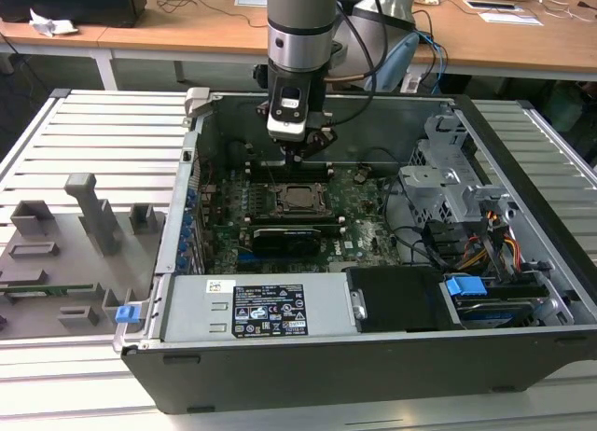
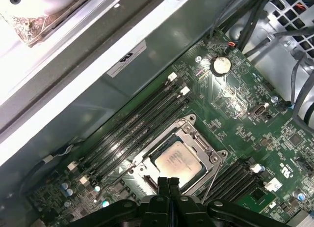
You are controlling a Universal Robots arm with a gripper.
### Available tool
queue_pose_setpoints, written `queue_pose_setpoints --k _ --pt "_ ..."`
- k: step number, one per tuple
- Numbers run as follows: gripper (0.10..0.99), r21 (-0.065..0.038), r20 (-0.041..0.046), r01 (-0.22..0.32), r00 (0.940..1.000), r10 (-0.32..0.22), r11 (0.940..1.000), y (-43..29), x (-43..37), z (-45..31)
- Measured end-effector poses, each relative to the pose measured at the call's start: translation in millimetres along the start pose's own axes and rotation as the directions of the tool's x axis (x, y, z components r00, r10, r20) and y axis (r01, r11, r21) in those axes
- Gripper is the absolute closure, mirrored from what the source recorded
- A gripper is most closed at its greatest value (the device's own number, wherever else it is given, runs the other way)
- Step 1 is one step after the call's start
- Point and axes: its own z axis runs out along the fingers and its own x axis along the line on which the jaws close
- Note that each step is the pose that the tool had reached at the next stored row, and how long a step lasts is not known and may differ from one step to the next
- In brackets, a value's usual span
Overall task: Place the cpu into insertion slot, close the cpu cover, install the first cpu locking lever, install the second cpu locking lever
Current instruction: 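Install the first cpu locking lever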
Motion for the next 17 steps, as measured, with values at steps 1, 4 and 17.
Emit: queue_pose_setpoints --k 1,4,17 --pt "0.980 0.000 -0.0002 0.005 1.0000 -0.005 1.0000 0.0 0.0 0.0" --pt "0.980 0.000 -0.0012 0.028 0.9996 -0.028 0.9996 0.0 0.0 0.0" --pt "0.980 0.001 -0.0056 0.123 0.9924 -0.123 0.9924 0.0 0.0 0.0"
